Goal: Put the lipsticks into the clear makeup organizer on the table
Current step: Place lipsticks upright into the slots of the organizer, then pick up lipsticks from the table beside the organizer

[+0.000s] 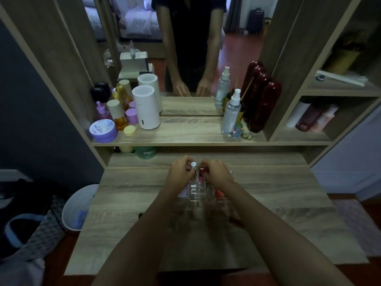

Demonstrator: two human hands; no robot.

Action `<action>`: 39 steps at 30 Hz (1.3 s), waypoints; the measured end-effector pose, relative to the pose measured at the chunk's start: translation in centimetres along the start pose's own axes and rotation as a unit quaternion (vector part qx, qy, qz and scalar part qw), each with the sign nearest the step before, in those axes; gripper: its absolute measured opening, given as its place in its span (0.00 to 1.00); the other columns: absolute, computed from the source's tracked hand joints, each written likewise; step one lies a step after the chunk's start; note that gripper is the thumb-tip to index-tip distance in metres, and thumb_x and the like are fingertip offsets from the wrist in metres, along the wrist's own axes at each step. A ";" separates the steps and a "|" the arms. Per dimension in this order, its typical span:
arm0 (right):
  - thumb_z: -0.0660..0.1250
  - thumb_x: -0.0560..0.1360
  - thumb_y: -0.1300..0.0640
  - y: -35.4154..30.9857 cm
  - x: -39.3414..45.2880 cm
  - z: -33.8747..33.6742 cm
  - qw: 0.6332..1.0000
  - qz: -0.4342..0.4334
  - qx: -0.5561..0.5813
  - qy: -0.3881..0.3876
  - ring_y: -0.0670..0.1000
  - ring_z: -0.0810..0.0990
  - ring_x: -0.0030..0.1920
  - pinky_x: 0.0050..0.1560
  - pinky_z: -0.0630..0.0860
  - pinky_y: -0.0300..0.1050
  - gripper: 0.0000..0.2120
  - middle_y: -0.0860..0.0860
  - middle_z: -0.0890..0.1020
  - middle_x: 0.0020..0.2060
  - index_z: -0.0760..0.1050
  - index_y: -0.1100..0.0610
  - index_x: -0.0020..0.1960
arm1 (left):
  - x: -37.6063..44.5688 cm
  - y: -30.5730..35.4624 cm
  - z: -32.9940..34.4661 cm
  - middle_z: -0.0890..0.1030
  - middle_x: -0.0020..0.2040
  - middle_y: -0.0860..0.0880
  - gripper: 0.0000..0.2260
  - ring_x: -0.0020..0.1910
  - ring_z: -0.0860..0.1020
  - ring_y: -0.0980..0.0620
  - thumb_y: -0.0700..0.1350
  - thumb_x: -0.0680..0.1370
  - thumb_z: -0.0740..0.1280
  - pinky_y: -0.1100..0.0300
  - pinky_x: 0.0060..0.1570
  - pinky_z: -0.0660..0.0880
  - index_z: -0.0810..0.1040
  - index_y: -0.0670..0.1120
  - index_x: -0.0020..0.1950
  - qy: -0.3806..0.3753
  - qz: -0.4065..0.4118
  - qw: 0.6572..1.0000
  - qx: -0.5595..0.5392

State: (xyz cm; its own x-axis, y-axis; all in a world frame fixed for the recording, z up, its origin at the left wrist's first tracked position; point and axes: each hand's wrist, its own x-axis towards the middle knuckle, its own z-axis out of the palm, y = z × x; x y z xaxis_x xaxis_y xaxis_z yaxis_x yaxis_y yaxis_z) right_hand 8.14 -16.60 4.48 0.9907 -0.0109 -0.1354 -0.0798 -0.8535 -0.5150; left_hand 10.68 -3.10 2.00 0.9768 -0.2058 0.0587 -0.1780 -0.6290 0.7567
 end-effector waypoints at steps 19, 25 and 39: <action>0.67 0.71 0.60 8.4 -5.7 -4.7 0.983 0.122 -0.104 -0.093 0.60 0.82 0.46 0.45 0.75 0.48 0.06 0.62 0.83 0.43 0.81 0.60 0.39 | 0.4 0.2 0.4 0.81 0.51 0.43 0.12 0.47 0.78 0.47 0.39 0.74 0.68 0.51 0.50 0.77 0.77 0.42 0.57 -0.008 0.031 0.998 0.050; 0.71 0.67 0.60 10.4 -8.7 -0.4 0.967 0.115 -0.137 -0.181 0.59 0.81 0.55 0.53 0.77 0.47 0.10 0.60 0.83 0.53 0.81 0.59 0.48 | 0.1 0.6 0.3 0.78 0.57 0.42 0.16 0.53 0.78 0.46 0.40 0.74 0.69 0.53 0.54 0.76 0.75 0.42 0.61 -0.004 0.033 0.998 0.048; 0.67 0.70 0.68 6.9 -8.7 -3.0 0.992 -0.002 0.016 -0.127 0.55 0.82 0.46 0.50 0.78 0.50 0.04 0.56 0.84 0.43 0.79 0.61 0.40 | -0.8 -3.3 -5.8 0.74 0.63 0.41 0.19 0.59 0.76 0.45 0.44 0.75 0.69 0.53 0.56 0.75 0.73 0.42 0.65 0.072 0.017 0.997 0.031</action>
State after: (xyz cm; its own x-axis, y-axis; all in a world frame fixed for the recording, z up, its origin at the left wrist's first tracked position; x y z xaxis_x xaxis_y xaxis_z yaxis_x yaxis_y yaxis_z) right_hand -0.72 -23.98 4.69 0.9315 0.1283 -0.3405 -0.0830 -0.8361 -0.5422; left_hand 11.16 3.52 3.24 0.9760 -0.1215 0.1805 -0.2148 -0.6701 0.7105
